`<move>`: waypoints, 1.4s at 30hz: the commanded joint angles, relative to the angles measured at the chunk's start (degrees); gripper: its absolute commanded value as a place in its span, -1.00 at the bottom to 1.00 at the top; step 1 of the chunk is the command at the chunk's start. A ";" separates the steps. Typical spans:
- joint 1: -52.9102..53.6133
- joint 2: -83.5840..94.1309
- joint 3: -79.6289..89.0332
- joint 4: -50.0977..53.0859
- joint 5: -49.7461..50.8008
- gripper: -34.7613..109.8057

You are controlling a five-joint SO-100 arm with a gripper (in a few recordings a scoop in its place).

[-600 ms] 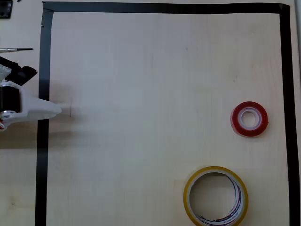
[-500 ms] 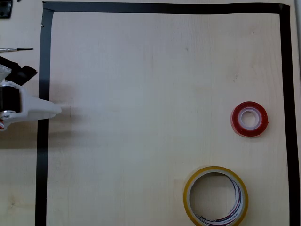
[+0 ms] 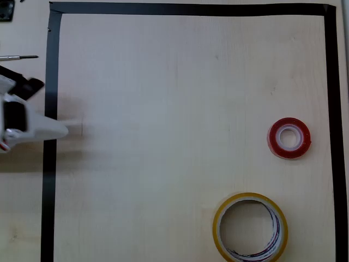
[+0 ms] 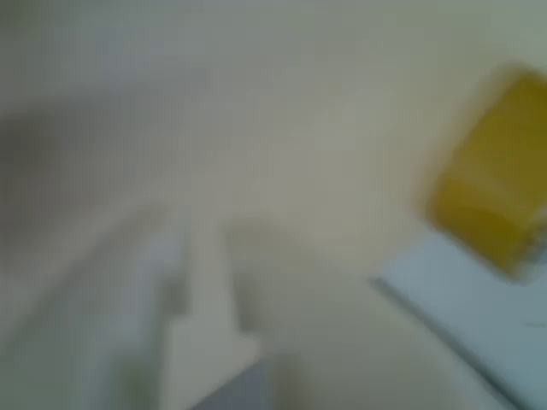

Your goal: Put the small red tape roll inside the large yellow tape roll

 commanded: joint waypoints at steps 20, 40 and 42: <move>-9.49 -36.83 -35.51 -20.21 0.97 -0.52; -6.15 -76.90 -58.18 -44.03 1.93 -0.52; -5.71 -81.04 -61.61 -45.18 2.02 -0.52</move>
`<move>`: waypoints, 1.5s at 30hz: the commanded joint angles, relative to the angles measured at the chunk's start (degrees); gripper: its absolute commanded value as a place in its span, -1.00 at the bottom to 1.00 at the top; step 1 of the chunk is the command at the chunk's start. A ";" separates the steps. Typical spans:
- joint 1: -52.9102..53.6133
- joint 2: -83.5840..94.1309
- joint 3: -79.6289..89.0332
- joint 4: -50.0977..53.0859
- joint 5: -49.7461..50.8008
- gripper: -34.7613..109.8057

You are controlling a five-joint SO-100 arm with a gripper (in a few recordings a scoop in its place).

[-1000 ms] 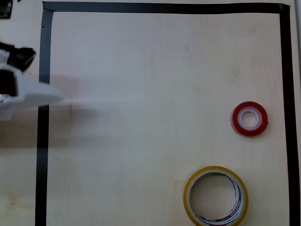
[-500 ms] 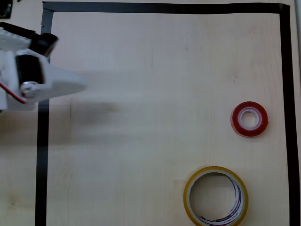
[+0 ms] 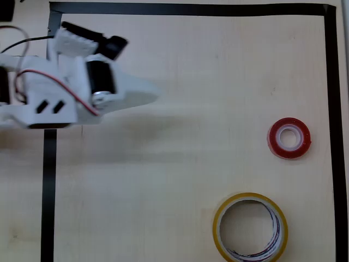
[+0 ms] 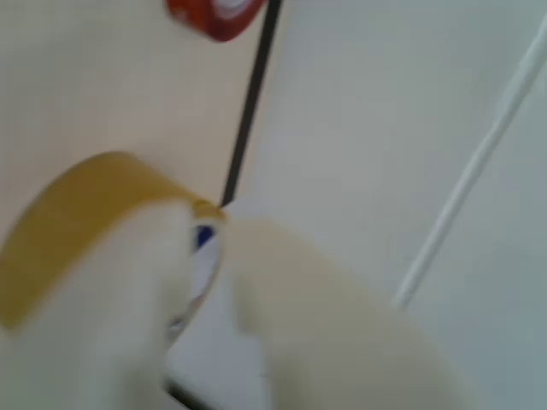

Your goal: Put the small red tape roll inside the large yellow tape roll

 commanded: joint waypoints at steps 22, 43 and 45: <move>4.48 -33.84 -52.82 5.01 6.15 -0.52; 2.99 -75.23 -129.46 38.94 7.91 -0.52; 3.08 -75.59 -128.50 38.23 7.91 -0.52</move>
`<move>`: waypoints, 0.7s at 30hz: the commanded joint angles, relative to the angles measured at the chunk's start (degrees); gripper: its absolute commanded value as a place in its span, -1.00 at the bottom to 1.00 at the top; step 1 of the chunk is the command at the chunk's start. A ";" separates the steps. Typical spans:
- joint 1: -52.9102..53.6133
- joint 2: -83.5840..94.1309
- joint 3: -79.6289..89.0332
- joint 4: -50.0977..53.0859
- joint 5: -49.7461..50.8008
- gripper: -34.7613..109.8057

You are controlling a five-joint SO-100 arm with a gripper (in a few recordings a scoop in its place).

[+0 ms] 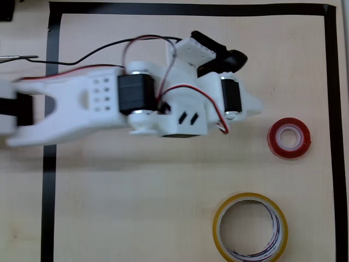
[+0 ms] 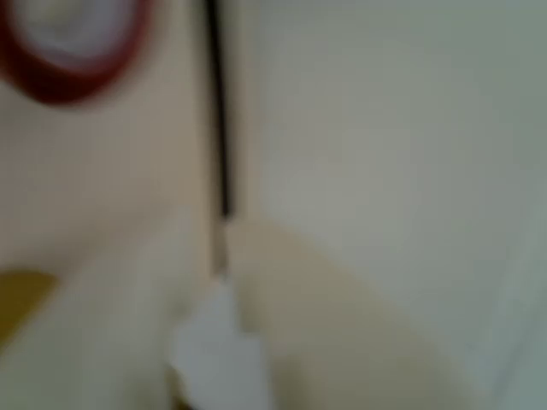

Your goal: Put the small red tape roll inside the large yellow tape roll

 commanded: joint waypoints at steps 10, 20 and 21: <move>0.26 -2.64 -20.30 -2.81 1.23 -0.52; 1.14 -10.63 -20.30 -14.06 2.37 -0.52; 1.32 -11.43 -20.30 -15.47 2.55 -0.52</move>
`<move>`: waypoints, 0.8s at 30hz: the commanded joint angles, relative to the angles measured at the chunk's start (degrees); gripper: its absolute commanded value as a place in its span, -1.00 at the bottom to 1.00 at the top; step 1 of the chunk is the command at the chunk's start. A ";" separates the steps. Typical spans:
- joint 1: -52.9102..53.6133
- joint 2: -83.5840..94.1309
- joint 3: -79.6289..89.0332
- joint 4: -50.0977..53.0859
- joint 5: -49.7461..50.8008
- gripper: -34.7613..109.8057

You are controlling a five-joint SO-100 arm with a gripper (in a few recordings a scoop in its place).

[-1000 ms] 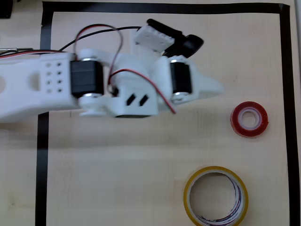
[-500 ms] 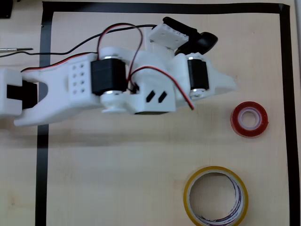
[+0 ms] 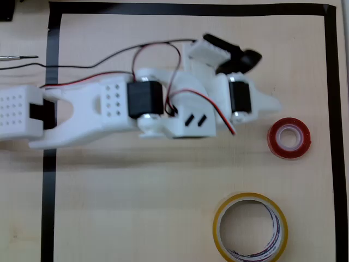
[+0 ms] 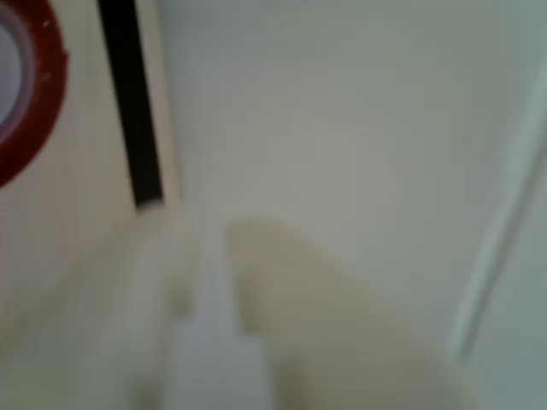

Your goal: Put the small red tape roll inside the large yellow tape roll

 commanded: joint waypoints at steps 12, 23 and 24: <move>0.70 -4.57 -7.12 -15.29 1.32 -0.52; 1.05 -5.89 -5.19 -16.08 1.32 -0.52; 1.14 -5.98 -5.19 -15.82 1.32 -0.52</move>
